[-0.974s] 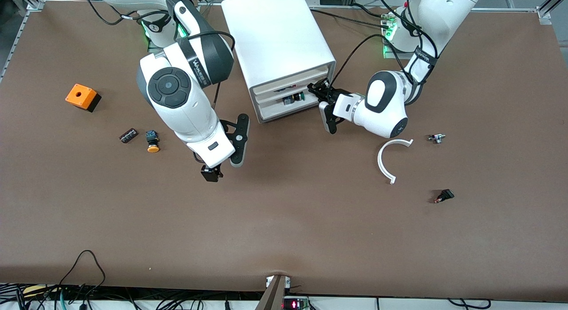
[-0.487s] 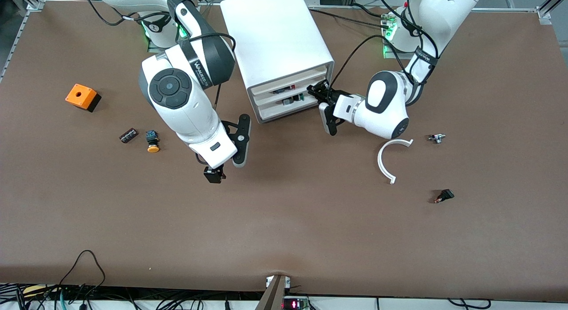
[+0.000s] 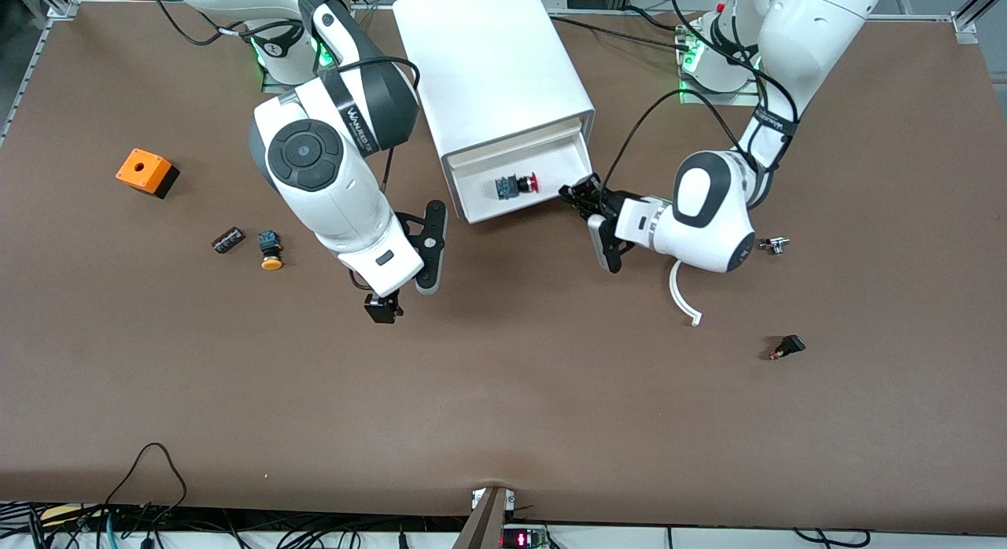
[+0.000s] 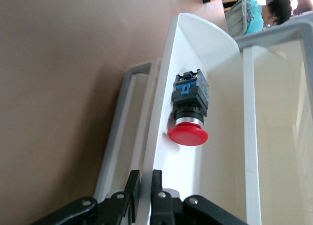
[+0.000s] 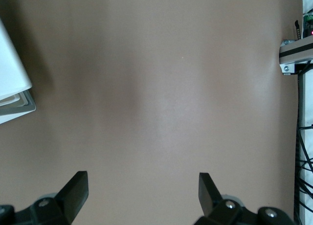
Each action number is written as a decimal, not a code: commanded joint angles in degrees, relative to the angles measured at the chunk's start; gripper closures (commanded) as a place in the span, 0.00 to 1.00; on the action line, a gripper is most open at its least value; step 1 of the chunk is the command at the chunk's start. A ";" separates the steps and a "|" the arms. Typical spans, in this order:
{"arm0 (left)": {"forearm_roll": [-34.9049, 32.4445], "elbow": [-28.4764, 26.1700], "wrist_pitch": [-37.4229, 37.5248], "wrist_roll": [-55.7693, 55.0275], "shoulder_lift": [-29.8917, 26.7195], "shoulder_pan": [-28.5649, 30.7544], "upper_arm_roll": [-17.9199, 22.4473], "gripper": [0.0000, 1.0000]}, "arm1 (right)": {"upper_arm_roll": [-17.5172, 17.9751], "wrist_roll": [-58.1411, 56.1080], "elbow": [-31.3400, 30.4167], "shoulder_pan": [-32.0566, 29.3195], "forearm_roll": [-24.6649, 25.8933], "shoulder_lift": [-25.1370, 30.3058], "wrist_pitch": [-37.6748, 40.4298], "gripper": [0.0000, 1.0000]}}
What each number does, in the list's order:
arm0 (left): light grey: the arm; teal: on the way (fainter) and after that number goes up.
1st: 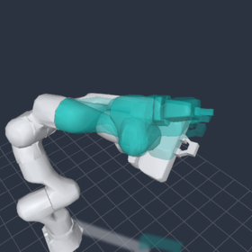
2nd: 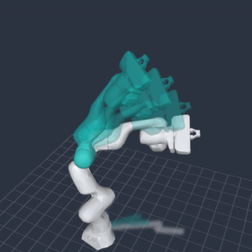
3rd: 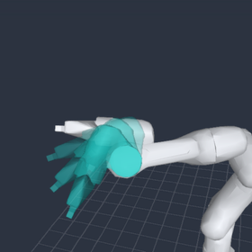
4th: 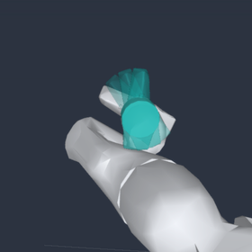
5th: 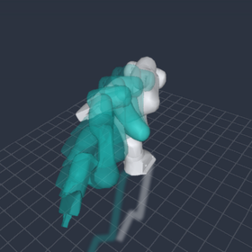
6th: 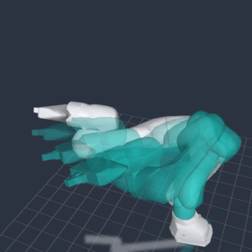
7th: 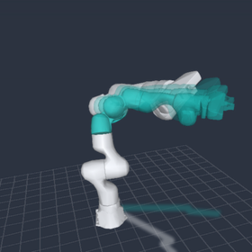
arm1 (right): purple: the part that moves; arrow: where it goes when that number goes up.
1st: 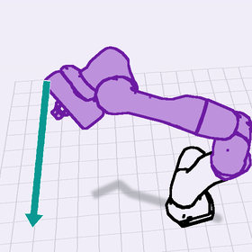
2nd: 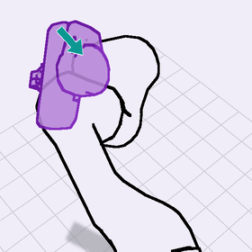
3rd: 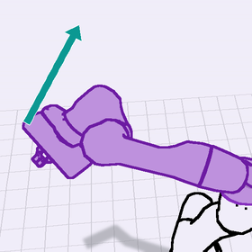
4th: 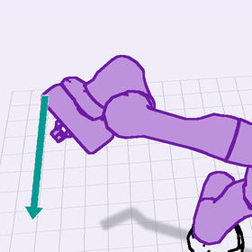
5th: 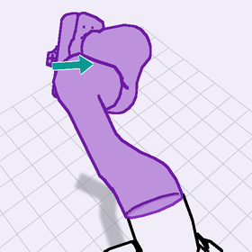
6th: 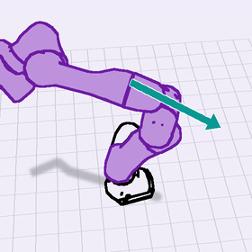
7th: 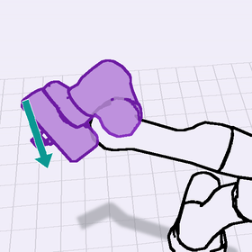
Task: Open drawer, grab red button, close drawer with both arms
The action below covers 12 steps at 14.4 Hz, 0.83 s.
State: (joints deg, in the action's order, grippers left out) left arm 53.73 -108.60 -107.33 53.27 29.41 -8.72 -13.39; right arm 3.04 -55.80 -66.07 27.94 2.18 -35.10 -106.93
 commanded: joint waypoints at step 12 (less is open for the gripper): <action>-5.04 12.80 0.89 -1.06 7.24 3.00 2.05 0.00 | 0.39 -4.39 1.47 6.68 -1.13 -1.55 1.29 0.00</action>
State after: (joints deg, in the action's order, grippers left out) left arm 50.11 -97.84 -106.94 53.10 35.91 -6.20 -11.37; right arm 3.56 -57.41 -65.98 34.02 2.08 -35.44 -106.46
